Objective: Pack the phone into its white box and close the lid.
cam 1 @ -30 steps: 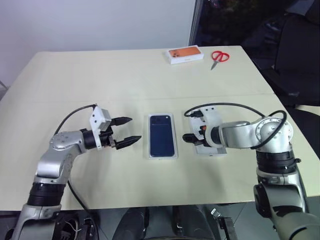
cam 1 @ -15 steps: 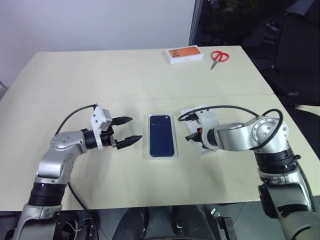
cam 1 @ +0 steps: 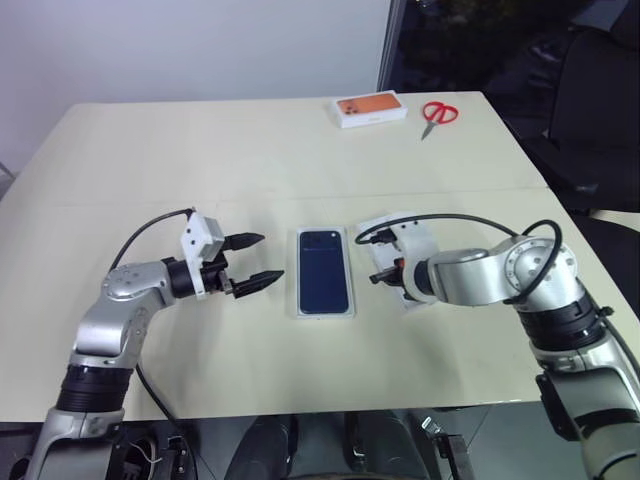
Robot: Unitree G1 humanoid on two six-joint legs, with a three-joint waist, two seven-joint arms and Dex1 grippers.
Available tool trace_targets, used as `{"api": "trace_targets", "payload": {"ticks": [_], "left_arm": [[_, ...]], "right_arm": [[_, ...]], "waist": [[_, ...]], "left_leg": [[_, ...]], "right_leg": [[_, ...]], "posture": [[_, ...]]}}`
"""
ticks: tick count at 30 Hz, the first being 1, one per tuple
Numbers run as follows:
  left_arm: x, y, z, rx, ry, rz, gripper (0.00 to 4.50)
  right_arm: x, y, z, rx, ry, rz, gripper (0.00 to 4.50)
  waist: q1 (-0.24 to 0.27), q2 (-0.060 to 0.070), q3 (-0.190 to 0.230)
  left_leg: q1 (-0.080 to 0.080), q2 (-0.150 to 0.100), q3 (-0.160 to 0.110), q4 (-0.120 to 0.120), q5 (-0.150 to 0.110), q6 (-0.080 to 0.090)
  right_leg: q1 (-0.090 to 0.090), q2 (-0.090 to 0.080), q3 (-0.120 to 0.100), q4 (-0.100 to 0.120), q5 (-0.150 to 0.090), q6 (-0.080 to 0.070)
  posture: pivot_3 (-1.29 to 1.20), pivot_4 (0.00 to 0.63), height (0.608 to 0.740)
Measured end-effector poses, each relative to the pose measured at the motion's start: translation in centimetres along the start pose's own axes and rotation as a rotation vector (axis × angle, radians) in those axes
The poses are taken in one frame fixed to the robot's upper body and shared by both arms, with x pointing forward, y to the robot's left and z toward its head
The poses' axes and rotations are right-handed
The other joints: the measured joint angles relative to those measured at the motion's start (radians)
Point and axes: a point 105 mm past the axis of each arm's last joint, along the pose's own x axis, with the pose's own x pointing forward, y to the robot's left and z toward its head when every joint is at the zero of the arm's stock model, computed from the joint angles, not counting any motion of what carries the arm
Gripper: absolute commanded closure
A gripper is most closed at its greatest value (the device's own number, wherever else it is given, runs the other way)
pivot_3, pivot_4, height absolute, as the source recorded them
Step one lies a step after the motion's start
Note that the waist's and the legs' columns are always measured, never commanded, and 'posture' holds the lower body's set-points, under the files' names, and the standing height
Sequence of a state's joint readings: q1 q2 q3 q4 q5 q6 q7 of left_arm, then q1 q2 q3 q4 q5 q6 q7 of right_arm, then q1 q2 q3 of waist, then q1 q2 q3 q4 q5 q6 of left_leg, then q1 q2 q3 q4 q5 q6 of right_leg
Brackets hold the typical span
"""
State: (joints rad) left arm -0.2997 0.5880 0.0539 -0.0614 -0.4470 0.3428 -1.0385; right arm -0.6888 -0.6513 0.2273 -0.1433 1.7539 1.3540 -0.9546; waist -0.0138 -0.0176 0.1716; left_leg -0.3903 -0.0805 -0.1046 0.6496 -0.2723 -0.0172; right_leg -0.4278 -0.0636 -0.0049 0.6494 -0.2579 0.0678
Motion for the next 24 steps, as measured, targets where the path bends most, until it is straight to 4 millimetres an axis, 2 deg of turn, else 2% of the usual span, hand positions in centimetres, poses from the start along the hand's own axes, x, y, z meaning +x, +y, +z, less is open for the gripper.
{"api": "trace_targets", "payload": {"ticks": [5, 8, 10, 12, 18, 24], "left_arm": [[0.0, 0.1, 0.0, 0.001, -0.001, 0.006, 0.0], [0.1, 0.3, 0.2, 0.005, -0.004, 0.008, 0.0], [0.2, 0.6, 0.5, 0.009, -0.008, 0.011, 0.0], [0.2, 0.7, 0.6, 0.012, -0.012, 0.014, 0.0], [-0.9, 2.9, 1.9, 0.017, -0.045, 0.087, 0.0], [-2.3, 3.9, 2.0, 0.013, -0.031, 0.133, 0.0]], "right_arm": [[0.0, -0.8, 0.7, 0.052, -0.008, -0.014, 4.46], [-0.4, -1.7, 3.4, 0.15, -0.096, -0.021, 4.46], [-1.3, -1.6, 5.4, 0.201, -0.176, 0.026, 4.46], [-1.8, -1.3, 6.3, 0.211, -0.215, 0.081, 4.46], [-4.0, 2.9, 9.1, 0.255, -0.362, 0.49, 4.46], [-5.5, 6.2, 7.9, 0.038, -0.465, 0.687, 4.46]], "waist": [[0.0, 0.0, 0.0], [0.0, 0.0, 0.0], [0.001, 0.0, 0.0], [0.001, 0.0, 0.0], [-0.001, 0.0, 0.0], [0.002, 0.001, 0.0]], "left_leg": [[0.0, 0.0, 0.0, 0.0, 0.0, 0.0], [0.0, 0.001, 0.001, 0.0, 0.0, 0.0], [0.0, 0.001, 0.001, 0.0, 0.0, 0.0], [0.0, 0.001, 0.001, 0.0, 0.0, 0.001], [0.0, 0.002, 0.002, 0.0, -0.001, 0.001], [-0.001, 0.002, 0.002, 0.0, -0.001, 0.002]], "right_leg": [[0.0, 0.0, 0.0, 0.0, 0.0, 0.0], [0.0, 0.001, 0.0, -0.001, 0.0, 0.0], [0.0, 0.002, 0.0, -0.001, 0.0, 0.0], [0.0, 0.002, 0.0, -0.001, 0.0, 0.0], [0.0, 0.002, 0.0, -0.001, 0.0, 0.0], [0.0, 0.002, 0.0, -0.002, 0.0, 0.0]], "posture": [[0.0, 0.15, 0.74], [0.0, 0.15, 0.74], [0.0, 0.15, 0.74], [0.0, 0.15, 0.74], [0.0, 0.15, 0.74], [0.0, 0.15, 0.74]]}}
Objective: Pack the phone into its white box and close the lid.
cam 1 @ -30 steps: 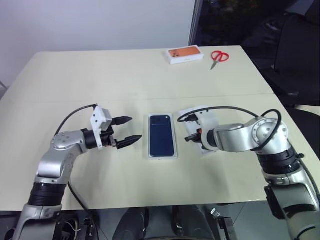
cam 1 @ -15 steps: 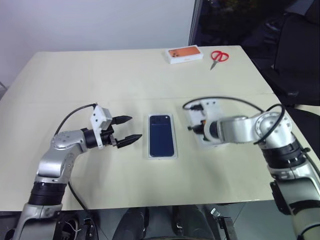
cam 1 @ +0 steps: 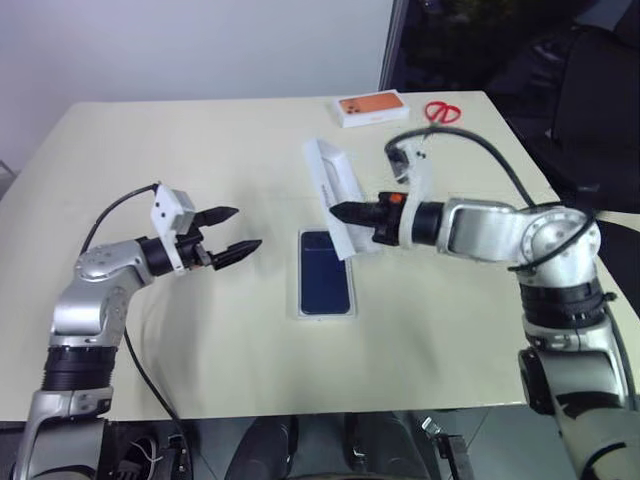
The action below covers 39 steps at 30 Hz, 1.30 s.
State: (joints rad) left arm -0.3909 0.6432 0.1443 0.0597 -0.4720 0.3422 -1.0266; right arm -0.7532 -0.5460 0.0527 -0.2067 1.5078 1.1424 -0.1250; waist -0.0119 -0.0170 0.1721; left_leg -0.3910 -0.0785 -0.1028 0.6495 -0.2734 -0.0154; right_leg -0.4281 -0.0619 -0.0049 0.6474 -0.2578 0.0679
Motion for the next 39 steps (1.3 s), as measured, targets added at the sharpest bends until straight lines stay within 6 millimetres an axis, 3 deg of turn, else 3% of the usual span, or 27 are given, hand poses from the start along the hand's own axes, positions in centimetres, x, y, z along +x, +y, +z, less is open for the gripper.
{"api": "trace_targets", "payload": {"ticks": [3, 7, 13, 19, 23, 29, 32, 39], "left_arm": [[-0.8, 0.4, 0.3, 0.001, -0.004, 0.014, 0.0], [-1.7, 0.5, 0.7, -0.014, -0.015, 0.026, 0.0], [-2.4, 0.5, 1.6, -0.05, -0.037, 0.019, 0.0], [-3.6, 1.9, 1.7, -0.068, -0.028, 0.066, 0.0], [-3.6, 1.3, 1.3, -0.087, -0.028, 0.044, 0.0], [-2.6, -0.4, 0.5, -0.107, -0.038, 0.008, 0.0], [-1.8, -1.4, 0.2, -0.126, -0.042, -0.022, 0.8], [-0.6, -2.8, -1.3, -0.187, -0.036, -0.063, 4.12]], "right_arm": [[0.7, 0.5, -0.5, 0.032, -0.043, 0.062, 4.46], [1.5, 0.3, -0.2, 0.199, -0.117, 0.131, 4.46], [3.1, 3.0, -1.0, 0.537, -0.132, 0.361, 4.46], [5.3, 4.7, -4.3, 0.693, -0.069, 0.413, 4.46], [6.6, 3.7, -5.4, 0.729, -0.065, 0.353, 4.46], [6.8, 1.8, -7.0, 0.775, -0.074, 0.268, 4.46], [6.6, 1.3, -7.7, 0.802, -0.077, 0.248, 4.5], [6.0, 0.5, -8.0, 0.854, -0.125, 0.216, 4.5]], "waist": [[-0.003, 0.0, 0.0], [-0.002, 0.001, 0.001], [-0.003, 0.002, 0.001], [-0.005, 0.002, 0.001], [-0.005, 0.002, 0.001], [-0.003, 0.002, 0.001], [-0.004, 0.002, 0.001], [-0.005, 0.002, 0.001]], "left_leg": [[0.0, 0.0, 0.0, 0.0, 0.0, 0.0], [0.0, 0.001, 0.0, 0.0, 0.0, 0.0], [0.0, 0.001, 0.0, -0.001, 0.0, 0.0], [0.001, 0.001, 0.0, -0.001, 0.0, 0.0], [0.001, 0.0, 0.0, -0.001, 0.0, 0.0], [0.001, 0.0, 0.0, -0.001, 0.0, -0.001], [0.001, 0.0, 0.0, -0.001, 0.0, -0.001], [0.001, 0.001, 0.0, -0.001, 0.0, -0.001]], "right_leg": [[0.0, 0.0, 0.0, 0.0, 0.0, 0.0], [-0.001, 0.0, 0.0, 0.001, 0.0, 0.0], [-0.001, 0.0, 0.0, 0.001, 0.001, -0.001], [-0.001, 0.0, 0.0, 0.001, 0.001, -0.001], [-0.002, 0.0, 0.0, 0.001, 0.001, -0.001], [-0.002, 0.0, 0.0, 0.001, 0.001, -0.001], [-0.002, 0.0, 0.0, 0.001, 0.001, -0.001], [-0.002, 0.0, 0.0, 0.002, 0.001, -0.001]], "posture": [[0.0, 0.15, 0.74], [0.0, 0.15, 0.74], [0.0, 0.15, 0.74], [0.0, 0.15, 0.74], [0.0, 0.15, 0.74], [0.0, 0.15, 0.74], [0.0, 0.15, 0.74], [0.0, 0.15, 0.74]]}}
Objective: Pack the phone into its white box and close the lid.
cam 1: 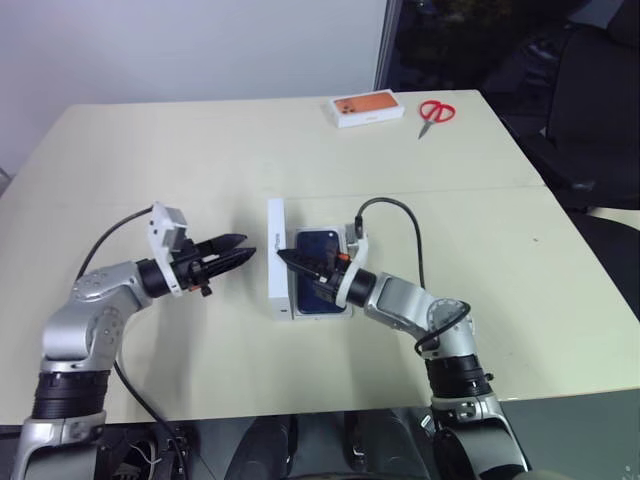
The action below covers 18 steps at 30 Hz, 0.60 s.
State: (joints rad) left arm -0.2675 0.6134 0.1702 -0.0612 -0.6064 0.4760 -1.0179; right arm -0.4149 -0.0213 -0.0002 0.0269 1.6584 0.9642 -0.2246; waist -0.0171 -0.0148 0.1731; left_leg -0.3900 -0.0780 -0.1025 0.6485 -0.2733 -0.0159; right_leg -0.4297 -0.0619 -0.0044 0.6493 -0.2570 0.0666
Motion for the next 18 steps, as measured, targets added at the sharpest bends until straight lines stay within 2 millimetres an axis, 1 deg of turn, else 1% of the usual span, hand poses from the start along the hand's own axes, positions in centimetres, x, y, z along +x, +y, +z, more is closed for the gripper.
{"api": "trace_targets", "payload": {"ticks": [1, 7, 12, 18], "left_arm": [[0.2, -0.1, -0.1, -0.006, -0.007, -0.003, 4.47], [1.7, -0.9, -1.4, -0.023, 0.01, -0.029, 4.47], [3.5, -2.0, -2.6, -0.022, 0.026, -0.061, 4.47], [4.8, -2.5, -2.9, -0.029, 0.004, -0.063, 4.47]], "right_arm": [[-0.2, 0.1, 0.1, -0.011, -0.005, -0.005, 4.5], [-1.4, 0.0, 0.5, -0.049, -0.026, -0.025, 4.5], [-2.8, -0.1, 0.8, -0.072, -0.045, -0.038, 4.5], [-4.0, -0.2, 1.5, -0.117, -0.058, -0.055, 4.5]], "waist": [[0.0, 0.0, 0.0], [0.003, 0.0, 0.0], [0.005, 0.0, 0.0], [0.005, 0.001, 0.0]], "left_leg": [[0.0, 0.0, 0.0, 0.0, 0.0, 0.0], [0.0, 0.0, 0.0, 0.0, 0.0, 0.0], [0.0, 0.0, 0.0, 0.0, 0.0, 0.0], [0.0, 0.0, 0.0, 0.0, 0.0, 0.0]], "right_leg": [[0.0, 0.0, 0.0, 0.0, 0.0, 0.0], [0.001, 0.0, 0.0, -0.001, 0.0, 0.0], [0.001, 0.0, 0.0, -0.001, 0.0, 0.0], [0.001, 0.0, 0.0, -0.001, 0.0, 0.0]], "posture": [[0.0, 0.15, 0.74], [0.0, 0.15, 0.74], [0.0, 0.15, 0.74], [0.0, 0.15, 0.74]]}}
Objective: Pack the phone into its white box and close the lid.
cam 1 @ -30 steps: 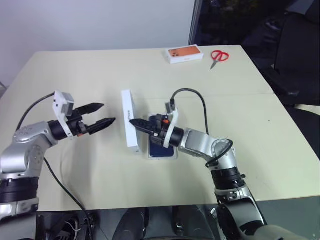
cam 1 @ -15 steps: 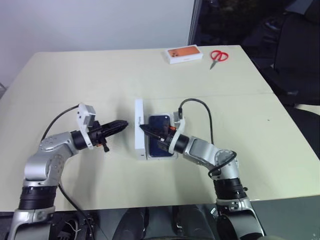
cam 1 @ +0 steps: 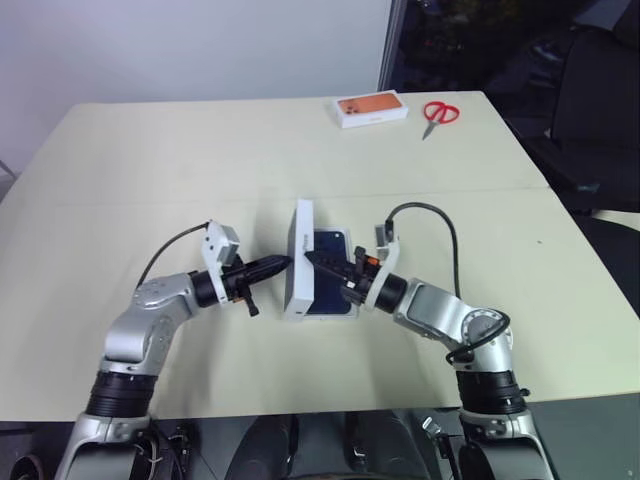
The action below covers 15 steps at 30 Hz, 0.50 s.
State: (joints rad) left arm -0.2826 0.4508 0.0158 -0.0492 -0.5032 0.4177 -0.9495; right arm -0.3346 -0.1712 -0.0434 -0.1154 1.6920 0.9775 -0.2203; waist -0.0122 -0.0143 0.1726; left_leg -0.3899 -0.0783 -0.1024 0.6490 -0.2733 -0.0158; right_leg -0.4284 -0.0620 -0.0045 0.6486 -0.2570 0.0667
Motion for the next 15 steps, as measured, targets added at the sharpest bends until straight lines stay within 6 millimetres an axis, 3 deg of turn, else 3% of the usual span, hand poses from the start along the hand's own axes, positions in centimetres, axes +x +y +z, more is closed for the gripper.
{"api": "trace_targets", "payload": {"ticks": [3, 11, 13, 15], "left_arm": [[0.5, -0.1, 0.0, 0.001, -0.004, -0.002, 4.47], [1.9, -1.1, 0.0, -0.002, -0.014, -0.055, 4.5], [2.0, -1.2, 0.0, -0.003, -0.014, -0.057, 4.5], [2.0, -1.1, 0.0, -0.002, -0.012, -0.055, 4.5]], "right_arm": [[-0.4, -0.1, 0.2, -0.018, 0.004, -0.001, 4.5], [-2.3, -1.5, 0.7, -0.225, 0.093, -0.122, 0.65], [-3.2, -1.5, 1.8, -0.33, 0.122, -0.148, 0.65], [-5.0, -1.2, 4.2, -0.461, 0.121, -0.201, 0.65]], "waist": [[0.002, 0.0, 0.0], [-0.002, 0.0, 0.0], [0.0, 0.001, 0.001], [0.004, 0.002, 0.001]], "left_leg": [[0.0, 0.0, 0.0, 0.0, 0.0, 0.0], [0.0, 0.0, 0.0, 0.001, 0.0, 0.0], [0.0, 0.0, 0.001, 0.001, 0.0, 0.0], [-0.001, 0.0, 0.002, 0.002, 0.0, 0.0]], "right_leg": [[0.0, 0.0, 0.0, 0.0, 0.0, 0.0], [0.001, 0.0, 0.0, 0.0, 0.0, 0.0], [0.001, 0.0, 0.0, 0.0, 0.0, 0.0], [0.001, 0.0, 0.0, -0.001, 0.0, 0.0]], "posture": [[0.0, 0.15, 0.74], [0.0, 0.15, 0.74], [0.0, 0.15, 0.74], [0.0, 0.15, 0.74]]}}
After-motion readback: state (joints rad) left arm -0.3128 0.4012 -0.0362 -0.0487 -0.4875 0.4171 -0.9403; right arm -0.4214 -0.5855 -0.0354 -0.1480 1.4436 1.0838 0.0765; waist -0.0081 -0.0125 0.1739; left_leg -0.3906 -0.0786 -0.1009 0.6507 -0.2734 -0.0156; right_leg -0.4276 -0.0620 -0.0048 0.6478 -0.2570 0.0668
